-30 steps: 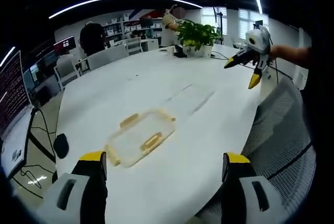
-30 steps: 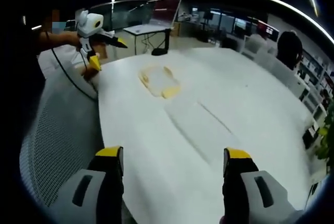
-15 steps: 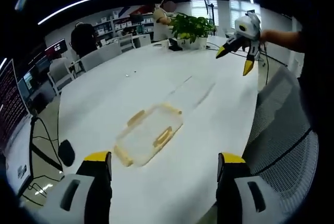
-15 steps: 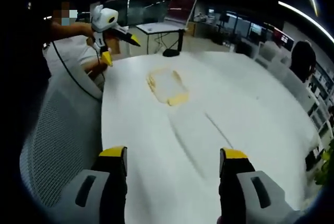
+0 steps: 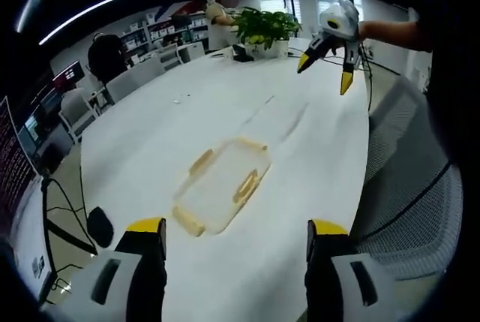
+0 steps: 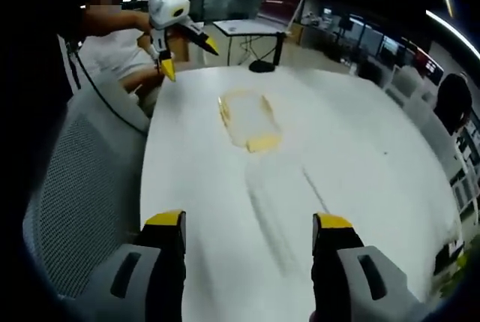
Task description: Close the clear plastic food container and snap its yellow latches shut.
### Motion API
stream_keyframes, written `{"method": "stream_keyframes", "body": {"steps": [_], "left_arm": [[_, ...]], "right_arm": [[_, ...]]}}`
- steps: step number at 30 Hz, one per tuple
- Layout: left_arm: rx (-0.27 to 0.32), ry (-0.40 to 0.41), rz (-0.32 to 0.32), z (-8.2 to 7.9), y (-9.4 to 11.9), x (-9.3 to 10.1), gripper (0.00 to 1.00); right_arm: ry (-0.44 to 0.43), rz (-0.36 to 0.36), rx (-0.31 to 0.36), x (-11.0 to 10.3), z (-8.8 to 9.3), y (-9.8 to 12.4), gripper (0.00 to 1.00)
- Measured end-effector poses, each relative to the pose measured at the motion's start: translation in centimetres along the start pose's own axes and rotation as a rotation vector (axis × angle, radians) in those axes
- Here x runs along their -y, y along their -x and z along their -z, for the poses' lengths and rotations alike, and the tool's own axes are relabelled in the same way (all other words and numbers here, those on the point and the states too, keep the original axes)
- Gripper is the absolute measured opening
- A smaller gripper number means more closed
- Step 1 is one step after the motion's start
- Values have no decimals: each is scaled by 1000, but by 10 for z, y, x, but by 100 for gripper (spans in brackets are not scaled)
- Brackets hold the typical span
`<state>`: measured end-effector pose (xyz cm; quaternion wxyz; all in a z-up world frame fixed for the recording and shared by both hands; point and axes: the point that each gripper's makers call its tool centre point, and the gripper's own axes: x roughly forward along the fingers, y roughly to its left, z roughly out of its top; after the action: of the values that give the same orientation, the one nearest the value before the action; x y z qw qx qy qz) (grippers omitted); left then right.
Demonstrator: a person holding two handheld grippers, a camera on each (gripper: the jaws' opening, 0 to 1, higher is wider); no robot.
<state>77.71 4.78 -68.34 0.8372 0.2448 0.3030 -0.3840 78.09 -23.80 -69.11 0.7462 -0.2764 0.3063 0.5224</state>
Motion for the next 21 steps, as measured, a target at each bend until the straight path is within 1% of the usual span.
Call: {"method": "stream_keyframes", "body": {"steps": [6, 13, 21], "left_arm": [[-26, -27, 12, 6, -5, -9, 69], [-59, -64, 29, 12, -15, -20, 65], [-80, -83, 48, 17, -27, -30, 63]], "right_arm": [[4, -15, -16, 8, -4, -8, 64], [32, -41, -31, 14, -13, -20, 62], [70, -65, -41, 19, -25, -30, 61]]}}
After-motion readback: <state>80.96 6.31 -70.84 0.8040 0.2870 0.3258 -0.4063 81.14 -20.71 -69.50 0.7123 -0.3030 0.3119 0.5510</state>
